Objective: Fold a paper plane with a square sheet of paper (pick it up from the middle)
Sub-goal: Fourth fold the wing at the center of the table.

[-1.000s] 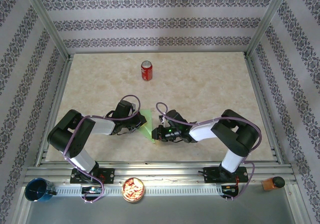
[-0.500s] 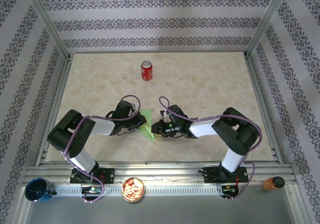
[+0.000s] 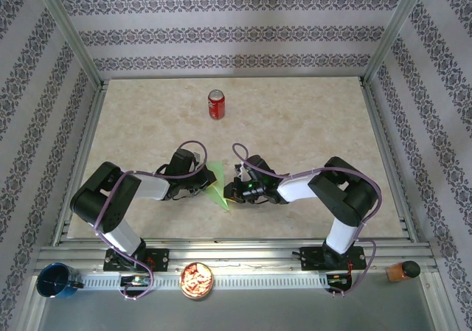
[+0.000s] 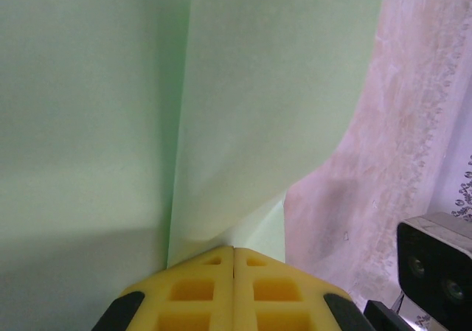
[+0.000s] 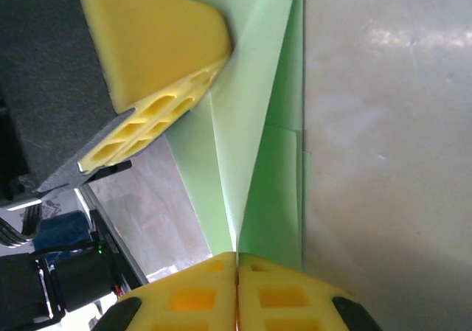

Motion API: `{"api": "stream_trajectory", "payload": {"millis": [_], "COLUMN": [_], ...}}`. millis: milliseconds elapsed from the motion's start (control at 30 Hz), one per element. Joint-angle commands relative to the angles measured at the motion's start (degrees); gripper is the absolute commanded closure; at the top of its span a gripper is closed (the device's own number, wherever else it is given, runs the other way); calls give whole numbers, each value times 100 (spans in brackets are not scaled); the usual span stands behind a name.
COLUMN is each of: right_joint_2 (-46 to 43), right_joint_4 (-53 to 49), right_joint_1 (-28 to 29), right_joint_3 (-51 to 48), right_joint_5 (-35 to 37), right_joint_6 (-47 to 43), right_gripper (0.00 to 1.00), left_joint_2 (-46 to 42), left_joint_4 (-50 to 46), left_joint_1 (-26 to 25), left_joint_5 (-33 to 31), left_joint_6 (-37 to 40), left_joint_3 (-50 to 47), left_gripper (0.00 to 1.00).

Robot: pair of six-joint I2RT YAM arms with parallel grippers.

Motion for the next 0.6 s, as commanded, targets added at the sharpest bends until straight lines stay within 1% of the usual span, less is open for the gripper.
{"api": "stream_trajectory", "payload": {"millis": [0, 133, 333, 567], "right_joint_2": [74, 135, 254, -80], "right_joint_4": [142, 255, 337, 143], "right_joint_1": [-2, 29, 86, 86], "right_joint_3": [-64, -216, -283, -345], "right_joint_5": [-119, -183, -240, -129], "right_joint_6": [19, 44, 92, 53], "right_gripper": [93, 93, 90, 86], "left_joint_2": [176, 177, 211, 167], "left_joint_4": [-226, -217, -139, -156], "left_joint_1": [28, 26, 28, 22], "left_joint_5": [-87, -98, -88, -104], "left_joint_6": [38, 30, -5, -3], "left_joint_3": [-163, -172, -216, -225], "left_gripper": [100, 100, 100, 100]}}
